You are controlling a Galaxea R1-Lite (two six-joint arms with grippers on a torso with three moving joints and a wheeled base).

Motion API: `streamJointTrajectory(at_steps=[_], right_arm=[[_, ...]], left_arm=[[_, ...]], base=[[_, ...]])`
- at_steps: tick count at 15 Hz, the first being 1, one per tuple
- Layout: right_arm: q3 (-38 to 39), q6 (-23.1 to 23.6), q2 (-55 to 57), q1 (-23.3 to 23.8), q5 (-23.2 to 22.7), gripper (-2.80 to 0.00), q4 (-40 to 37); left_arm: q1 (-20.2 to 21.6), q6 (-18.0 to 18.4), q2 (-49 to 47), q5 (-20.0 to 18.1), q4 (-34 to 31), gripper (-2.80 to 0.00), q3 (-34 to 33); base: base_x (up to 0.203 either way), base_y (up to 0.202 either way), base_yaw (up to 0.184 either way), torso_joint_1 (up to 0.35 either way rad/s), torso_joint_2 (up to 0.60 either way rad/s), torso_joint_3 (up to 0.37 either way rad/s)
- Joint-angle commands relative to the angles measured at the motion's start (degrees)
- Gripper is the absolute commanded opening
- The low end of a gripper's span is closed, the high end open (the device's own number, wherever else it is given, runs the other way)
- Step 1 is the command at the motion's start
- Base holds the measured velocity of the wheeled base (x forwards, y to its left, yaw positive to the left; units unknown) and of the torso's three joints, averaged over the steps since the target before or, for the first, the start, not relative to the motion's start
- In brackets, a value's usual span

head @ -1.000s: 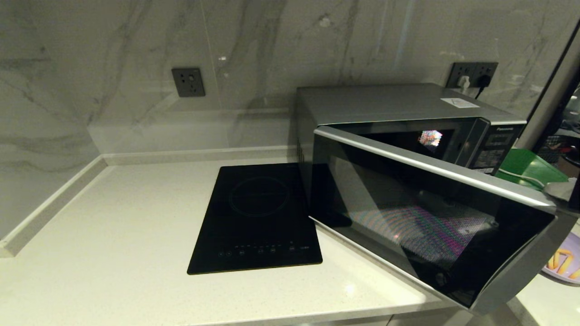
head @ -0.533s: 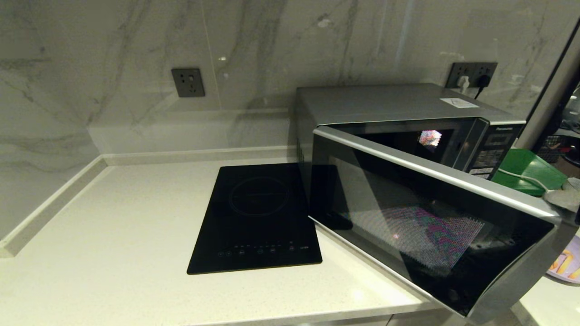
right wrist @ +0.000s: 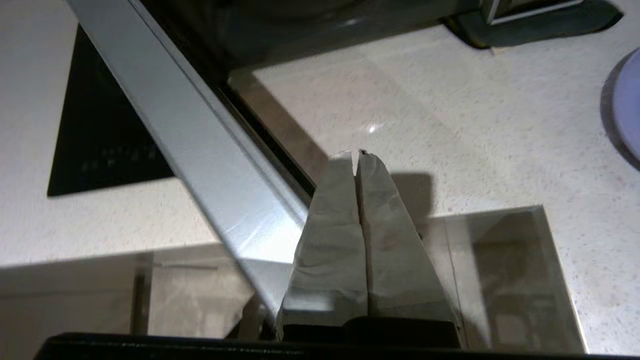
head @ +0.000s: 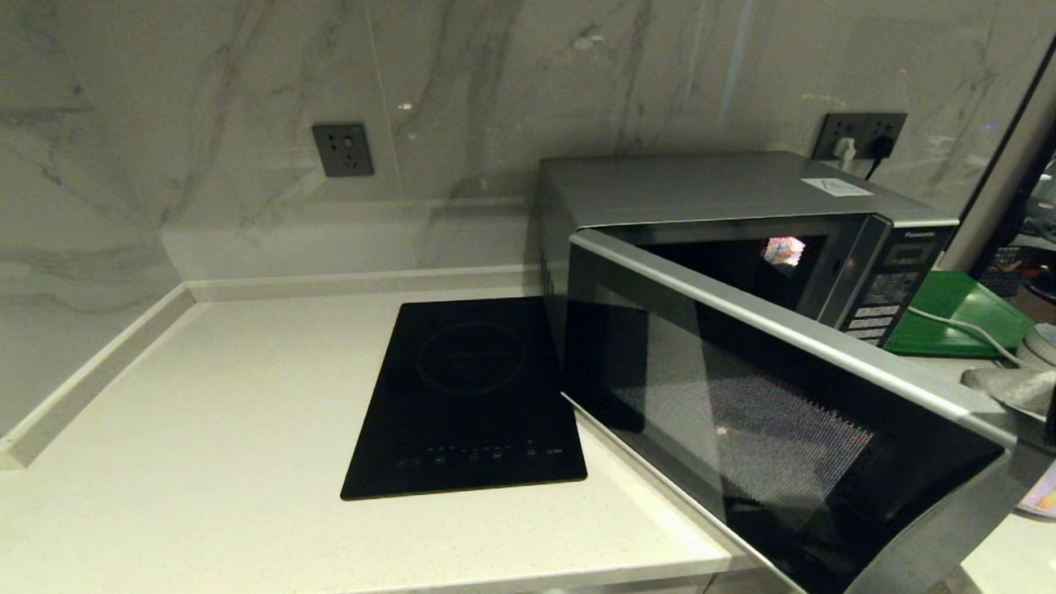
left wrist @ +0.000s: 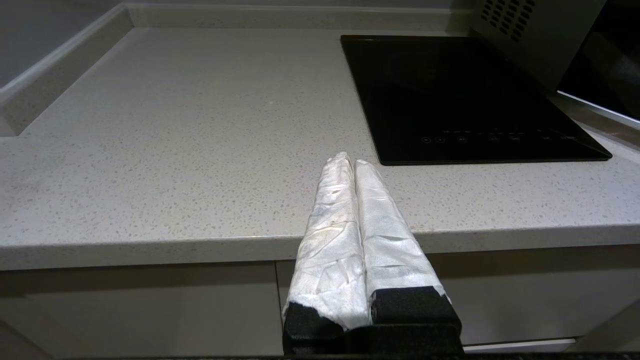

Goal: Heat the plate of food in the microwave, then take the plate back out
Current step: Open the microwave oven

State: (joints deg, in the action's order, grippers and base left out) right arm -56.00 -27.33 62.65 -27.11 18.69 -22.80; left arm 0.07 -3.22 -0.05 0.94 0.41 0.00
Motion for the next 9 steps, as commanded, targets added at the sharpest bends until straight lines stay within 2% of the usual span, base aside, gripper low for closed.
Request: streamJointTrajectory(at_steps=[1,5,9], right_arm=[[-0.16,-0.11,-0.77,-1.69,0.30,-2.80,0.30],[0.02,-0.09,-1.89,-6.16,0.30,-2.80,0.30],[0.02,-0.09,-1.83,-6.47,0.38,-2.80,0.38]], left_arm=[[0.01,-0.03,-0.04,0.01,0.03,-2.80,0.00],[0.01,-0.03,-0.04,0.01,0.03,-2.80,0.00],[0.01,-0.03,-0.04,0.03,0.03,-2.80,0.00]], base=[[0.000,0.000,0.000,0.000,0.00,0.000],[0.000,0.000,0.000,0.000,0.00,0.000],[0.000,0.000,0.000,0.000,0.00,0.000]])
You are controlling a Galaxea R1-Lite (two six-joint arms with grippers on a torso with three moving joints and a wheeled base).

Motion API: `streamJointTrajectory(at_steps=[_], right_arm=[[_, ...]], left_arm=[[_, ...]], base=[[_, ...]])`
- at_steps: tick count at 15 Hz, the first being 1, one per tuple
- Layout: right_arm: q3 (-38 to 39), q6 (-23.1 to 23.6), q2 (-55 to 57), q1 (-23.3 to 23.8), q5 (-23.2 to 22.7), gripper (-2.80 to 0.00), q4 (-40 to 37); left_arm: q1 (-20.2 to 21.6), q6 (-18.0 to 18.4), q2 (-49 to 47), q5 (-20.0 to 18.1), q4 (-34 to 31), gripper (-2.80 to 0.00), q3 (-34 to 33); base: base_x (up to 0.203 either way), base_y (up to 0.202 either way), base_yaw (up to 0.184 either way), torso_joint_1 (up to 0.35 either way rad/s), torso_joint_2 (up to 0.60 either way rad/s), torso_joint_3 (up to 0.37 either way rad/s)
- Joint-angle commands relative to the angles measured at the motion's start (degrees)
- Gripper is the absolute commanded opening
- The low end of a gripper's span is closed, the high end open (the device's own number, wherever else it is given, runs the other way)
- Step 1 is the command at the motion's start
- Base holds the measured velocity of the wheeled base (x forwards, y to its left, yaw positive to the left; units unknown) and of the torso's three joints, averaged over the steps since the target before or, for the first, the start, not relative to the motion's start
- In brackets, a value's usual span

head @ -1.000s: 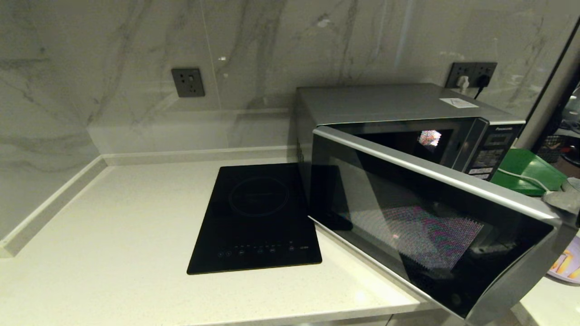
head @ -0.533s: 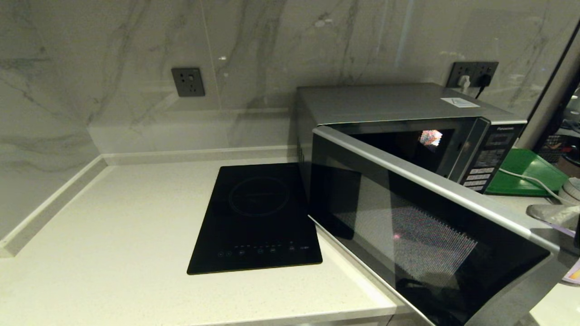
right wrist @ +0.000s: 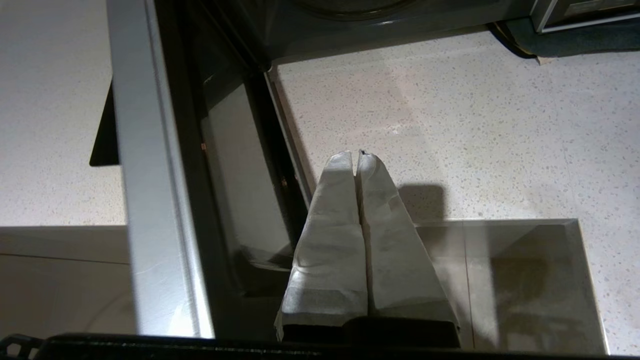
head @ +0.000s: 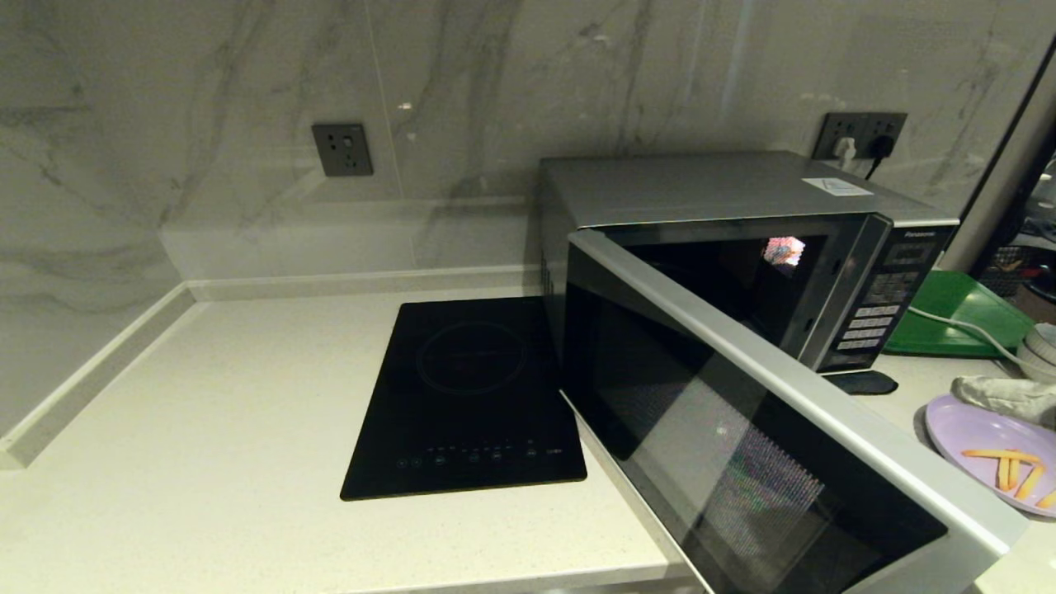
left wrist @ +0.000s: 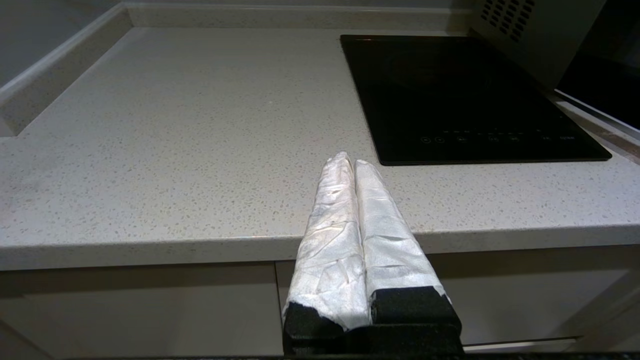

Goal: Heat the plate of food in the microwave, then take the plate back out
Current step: Open the microwave oven

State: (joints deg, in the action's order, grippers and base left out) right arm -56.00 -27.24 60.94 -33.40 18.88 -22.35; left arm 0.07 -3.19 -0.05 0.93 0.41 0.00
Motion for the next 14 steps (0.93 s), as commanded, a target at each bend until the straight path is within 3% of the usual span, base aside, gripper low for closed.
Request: streamJointTrajectory(at_steps=[1,11,13,14], right_arm=[[0.02,-0.18,-0.12,-0.09,0.19,-2.80,-0.07],[2.04,-0.27,-0.04,-0.35,0.06,-2.80,0.02],[1.94,-0.95,1.27,2.19,0.19,-2.80,0.01],[1.46,-1.44,2.48,6.32,0.28,-2.80,-0.04]], left_arm=[[0.01,-0.06,-0.04,0.04,0.02,-2.80,0.00],[0.01,-0.06,-0.04,0.02,0.02,-2.80,0.00],[0.01,-0.06,-0.04,0.02,0.02,-2.80,0.00],[0.01,-0.06,-0.04,0.04,0.02,-2.80,0.00]], base=[[0.000,0.000,0.000,0.000,0.00,0.000],[0.000,0.000,0.000,0.000,0.00,0.000],[0.000,0.000,0.000,0.000,0.00,0.000],[0.000,0.000,0.000,0.000,0.00,0.000]])
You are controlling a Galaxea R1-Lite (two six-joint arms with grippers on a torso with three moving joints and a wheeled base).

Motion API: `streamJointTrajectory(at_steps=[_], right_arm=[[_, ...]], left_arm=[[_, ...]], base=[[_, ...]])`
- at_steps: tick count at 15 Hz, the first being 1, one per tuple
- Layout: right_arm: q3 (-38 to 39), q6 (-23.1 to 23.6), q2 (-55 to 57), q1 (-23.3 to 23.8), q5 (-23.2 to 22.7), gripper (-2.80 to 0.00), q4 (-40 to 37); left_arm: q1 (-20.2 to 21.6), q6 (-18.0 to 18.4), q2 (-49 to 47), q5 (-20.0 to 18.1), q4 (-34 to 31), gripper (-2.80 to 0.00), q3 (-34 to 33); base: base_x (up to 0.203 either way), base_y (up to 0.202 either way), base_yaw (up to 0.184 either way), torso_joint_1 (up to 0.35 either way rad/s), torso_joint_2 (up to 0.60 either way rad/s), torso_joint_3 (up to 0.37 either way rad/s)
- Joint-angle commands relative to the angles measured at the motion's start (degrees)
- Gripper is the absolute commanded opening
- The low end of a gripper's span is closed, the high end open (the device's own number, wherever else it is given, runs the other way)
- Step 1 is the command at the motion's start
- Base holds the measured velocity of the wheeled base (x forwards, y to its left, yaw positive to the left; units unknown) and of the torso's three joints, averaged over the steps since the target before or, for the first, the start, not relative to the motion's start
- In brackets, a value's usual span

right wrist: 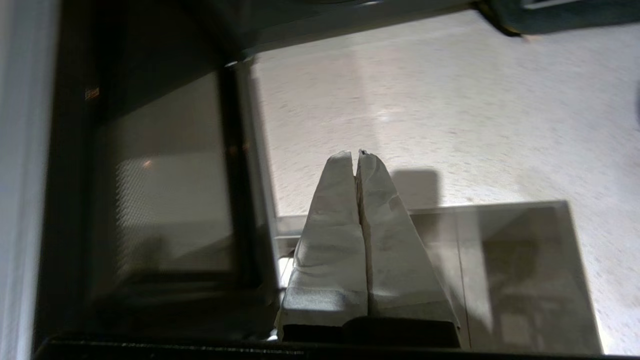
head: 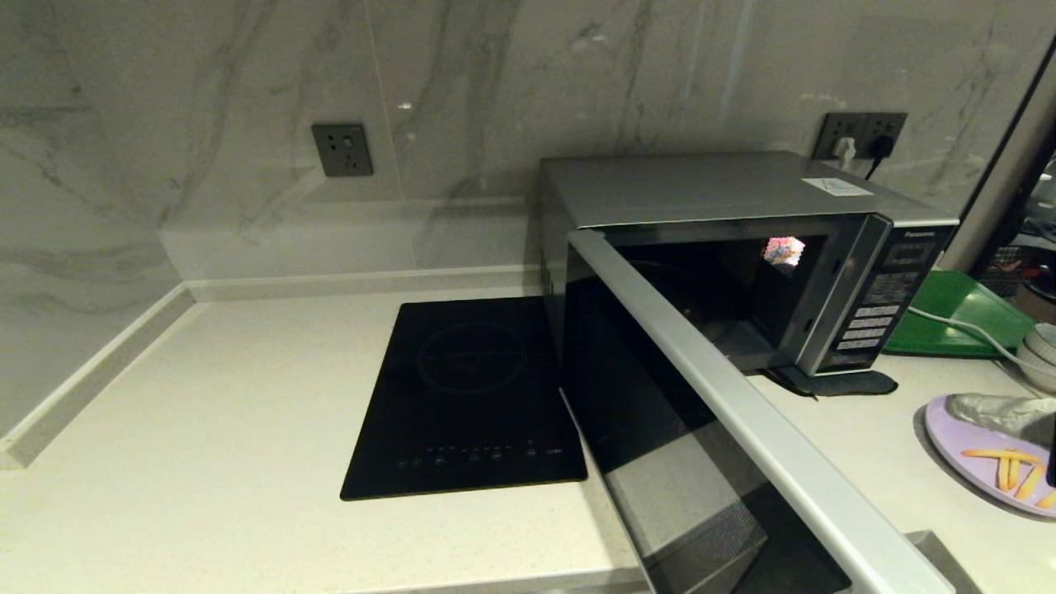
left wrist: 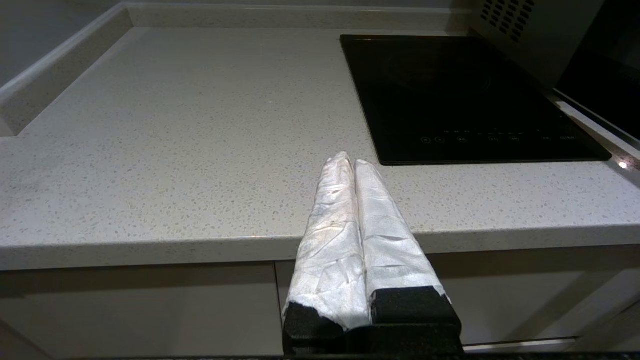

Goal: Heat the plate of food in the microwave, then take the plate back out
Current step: Open the microwave oven

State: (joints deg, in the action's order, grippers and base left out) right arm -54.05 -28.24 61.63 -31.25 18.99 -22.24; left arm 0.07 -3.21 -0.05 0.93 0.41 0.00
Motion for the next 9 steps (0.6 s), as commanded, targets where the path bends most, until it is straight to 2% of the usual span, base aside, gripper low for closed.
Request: streamJointTrajectory(at_steps=[1,6,7,9], right_arm=[[-1.34,-0.76,3.14,9.48,0.13,-2.80,-0.23],[-7.65,0.28,12.11,41.51,-0.66,-2.80,0.04],[-8.63,0.37,13.78,47.40,-2.42,-2.80,0.10],[-9.41,-0.51,16.80,58.58,-9.40,-2.80,-0.26]], left_arm=[[0.01,-0.04,-0.04,0.04,0.02,-2.80,0.00],[0.01,-0.04,-0.04,0.04,0.02,-2.80,0.00],[0.01,-0.04,-0.04,0.04,0.02,-2.80,0.00],[0.01,-0.04,-0.04,0.04,0.02,-2.80,0.00]], base=[[0.000,0.000,0.000,0.000,0.00,0.000],[0.000,0.000,0.000,0.000,0.00,0.000],[0.000,0.000,0.000,0.000,0.00,0.000],[0.000,0.000,0.000,0.000,0.00,0.000]])
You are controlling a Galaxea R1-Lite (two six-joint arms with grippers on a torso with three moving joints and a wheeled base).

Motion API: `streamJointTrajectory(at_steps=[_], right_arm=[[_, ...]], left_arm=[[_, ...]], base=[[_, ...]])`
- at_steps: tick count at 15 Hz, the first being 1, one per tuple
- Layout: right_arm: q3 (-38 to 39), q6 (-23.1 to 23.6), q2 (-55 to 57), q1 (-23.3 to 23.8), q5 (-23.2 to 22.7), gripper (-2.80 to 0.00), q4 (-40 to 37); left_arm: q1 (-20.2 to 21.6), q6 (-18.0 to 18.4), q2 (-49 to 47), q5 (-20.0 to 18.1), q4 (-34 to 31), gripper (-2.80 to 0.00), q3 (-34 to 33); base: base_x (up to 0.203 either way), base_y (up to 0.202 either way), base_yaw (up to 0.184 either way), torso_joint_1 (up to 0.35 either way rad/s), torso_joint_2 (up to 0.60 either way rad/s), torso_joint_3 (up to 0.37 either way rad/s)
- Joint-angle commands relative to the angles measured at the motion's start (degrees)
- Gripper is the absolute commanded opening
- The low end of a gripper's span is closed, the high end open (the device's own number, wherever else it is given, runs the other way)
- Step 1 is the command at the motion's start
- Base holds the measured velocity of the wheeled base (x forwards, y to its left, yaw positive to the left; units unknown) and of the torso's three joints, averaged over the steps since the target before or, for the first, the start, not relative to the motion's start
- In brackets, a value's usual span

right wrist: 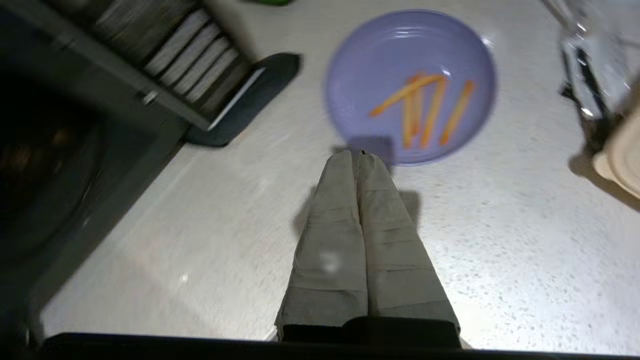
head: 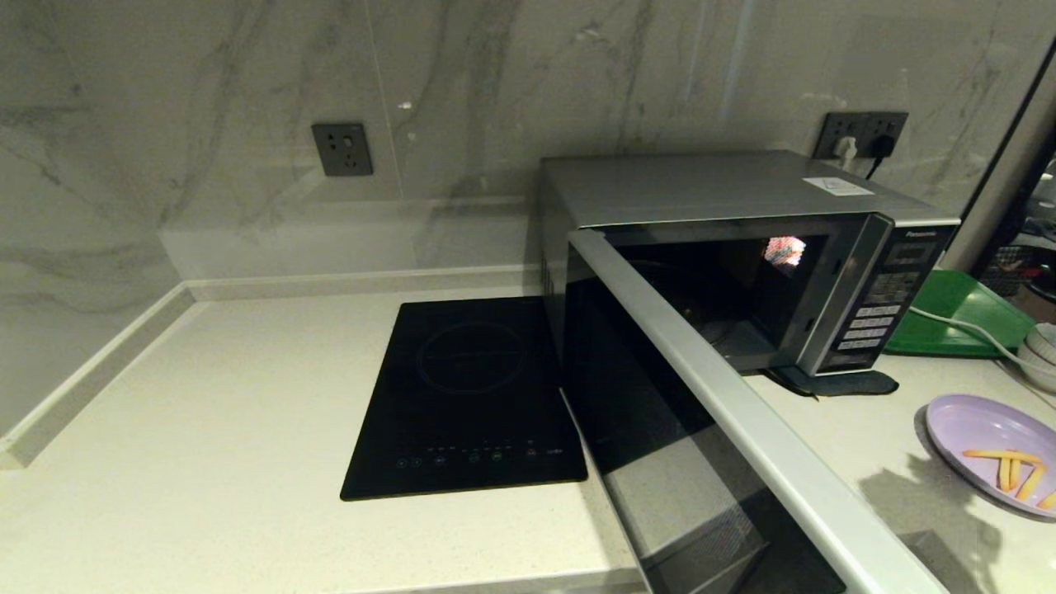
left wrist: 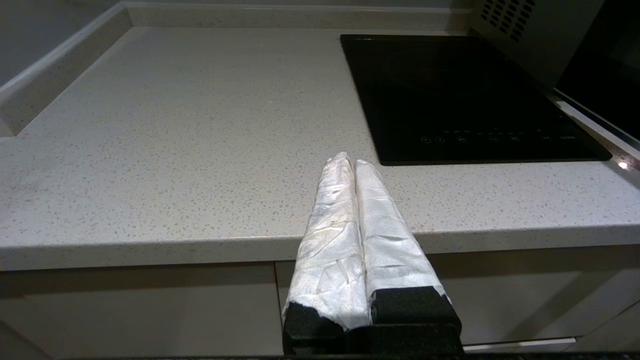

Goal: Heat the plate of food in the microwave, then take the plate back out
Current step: Open the microwave oven

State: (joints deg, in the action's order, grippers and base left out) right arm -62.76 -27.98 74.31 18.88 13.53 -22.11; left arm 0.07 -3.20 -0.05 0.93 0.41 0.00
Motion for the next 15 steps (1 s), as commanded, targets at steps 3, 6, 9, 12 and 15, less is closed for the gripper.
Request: streamJointTrajectory(at_steps=[3,6,9,12,15], right_arm=[[1.24,-6.43,8.39,18.40,-19.26,0.00,-4.64],[2.01,-8.59,11.83,22.77,-25.76,0.00,-5.45],[1.81,-12.31,15.56,23.93,-26.47,0.00,-5.40],[0.69,-12.24,19.16,24.03,-25.38,0.00,-5.26],[-3.10,-12.90,27.50,23.20,-17.79,0.00,-5.38]], left_arm=[[0.01,-0.05,-0.04,0.04,0.02,-2.80,0.00],[0.01,-0.05,-0.04,0.00,0.02,-2.80,0.00],[0.01,-0.05,-0.04,0.04,0.02,-2.80,0.00],[0.01,-0.05,-0.04,0.04,0.02,-2.80,0.00],[0.01,-0.05,-0.04,0.04,0.02,-2.80,0.00]], base=[[0.000,0.000,0.000,0.000,0.00,0.000],[0.000,0.000,0.000,0.000,0.00,0.000],[0.000,0.000,0.000,0.000,0.00,0.000],[0.000,0.000,0.000,0.000,0.00,0.000],[0.000,0.000,0.000,0.000,0.00,0.000]])
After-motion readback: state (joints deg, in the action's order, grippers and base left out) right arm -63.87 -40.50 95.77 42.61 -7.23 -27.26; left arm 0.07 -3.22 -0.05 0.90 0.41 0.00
